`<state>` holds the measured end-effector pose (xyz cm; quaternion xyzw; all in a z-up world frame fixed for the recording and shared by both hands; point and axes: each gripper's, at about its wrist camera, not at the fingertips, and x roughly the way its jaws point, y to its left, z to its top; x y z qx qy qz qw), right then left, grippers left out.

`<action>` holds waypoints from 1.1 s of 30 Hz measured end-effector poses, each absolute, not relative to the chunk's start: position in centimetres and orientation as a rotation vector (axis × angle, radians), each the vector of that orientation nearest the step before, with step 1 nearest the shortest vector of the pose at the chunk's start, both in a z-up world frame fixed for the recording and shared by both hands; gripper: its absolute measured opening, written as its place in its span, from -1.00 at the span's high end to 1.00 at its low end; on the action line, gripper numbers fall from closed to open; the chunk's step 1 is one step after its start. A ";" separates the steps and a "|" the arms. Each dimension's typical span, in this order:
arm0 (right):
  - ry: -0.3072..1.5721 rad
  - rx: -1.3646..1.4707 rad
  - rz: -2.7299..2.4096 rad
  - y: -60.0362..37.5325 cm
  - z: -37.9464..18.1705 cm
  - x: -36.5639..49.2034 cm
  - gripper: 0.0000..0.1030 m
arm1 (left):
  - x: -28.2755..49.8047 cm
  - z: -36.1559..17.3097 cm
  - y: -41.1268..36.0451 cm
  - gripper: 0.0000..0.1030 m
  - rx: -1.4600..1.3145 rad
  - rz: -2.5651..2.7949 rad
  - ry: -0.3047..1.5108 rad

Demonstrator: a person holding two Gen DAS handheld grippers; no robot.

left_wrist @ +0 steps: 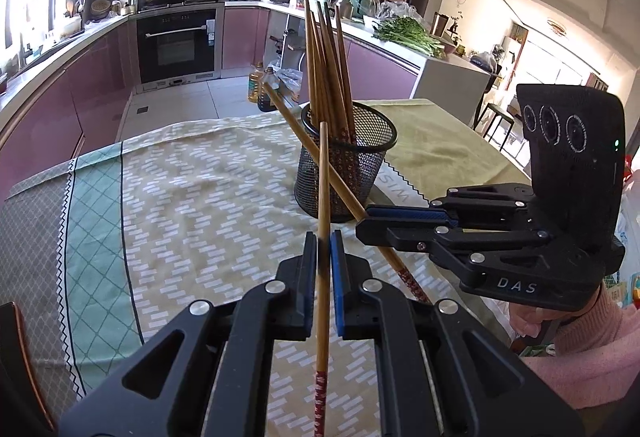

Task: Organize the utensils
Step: 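Lift the left tool's chopstick upright off the cloth while the right tool lifts its own, then carry the left tool's chopstick over the mesh cup while the right tool carries its own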

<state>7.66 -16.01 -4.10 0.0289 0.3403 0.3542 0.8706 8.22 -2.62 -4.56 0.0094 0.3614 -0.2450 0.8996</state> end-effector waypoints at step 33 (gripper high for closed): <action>0.609 0.136 0.651 -20.6 -1.7 7.8 0.89 | 8.3 -1.4 -1.6 0.86 -0.064 -0.569 0.705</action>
